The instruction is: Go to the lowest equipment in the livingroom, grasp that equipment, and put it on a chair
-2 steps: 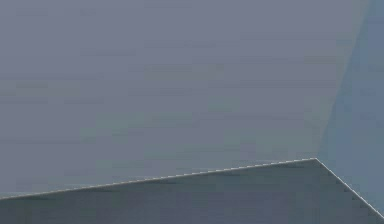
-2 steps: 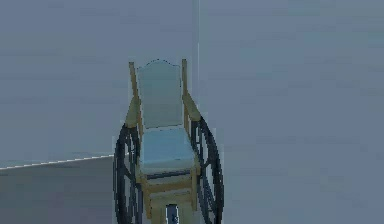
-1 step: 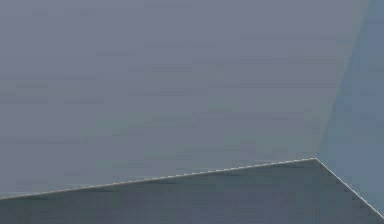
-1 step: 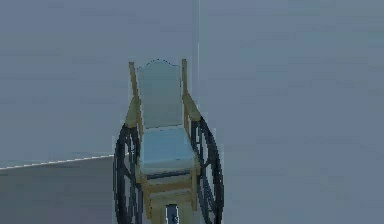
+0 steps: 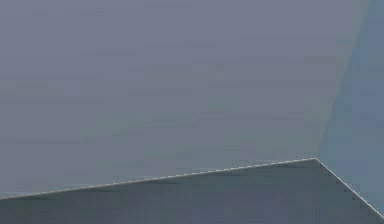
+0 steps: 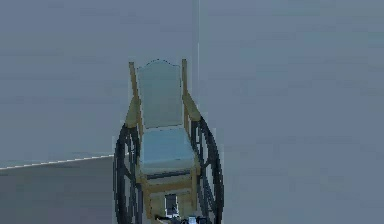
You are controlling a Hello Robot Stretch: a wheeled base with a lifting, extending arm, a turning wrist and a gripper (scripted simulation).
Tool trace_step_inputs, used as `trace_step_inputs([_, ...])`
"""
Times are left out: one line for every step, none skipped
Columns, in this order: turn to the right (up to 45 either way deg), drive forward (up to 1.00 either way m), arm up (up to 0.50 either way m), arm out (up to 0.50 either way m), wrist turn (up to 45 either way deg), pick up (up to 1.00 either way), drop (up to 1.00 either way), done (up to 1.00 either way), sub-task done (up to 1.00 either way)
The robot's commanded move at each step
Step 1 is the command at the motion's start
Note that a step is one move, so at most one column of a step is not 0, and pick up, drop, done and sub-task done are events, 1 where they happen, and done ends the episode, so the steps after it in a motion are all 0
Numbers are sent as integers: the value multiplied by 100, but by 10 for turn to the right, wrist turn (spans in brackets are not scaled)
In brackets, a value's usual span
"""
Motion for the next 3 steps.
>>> trace_step_inputs([0,0,50,0,0,0,0,0,0])
trace_step_inputs([0,0,26,0,0,0,0,0,0])
trace_step_inputs([0,0,0,0,-450,0,0,0,0])
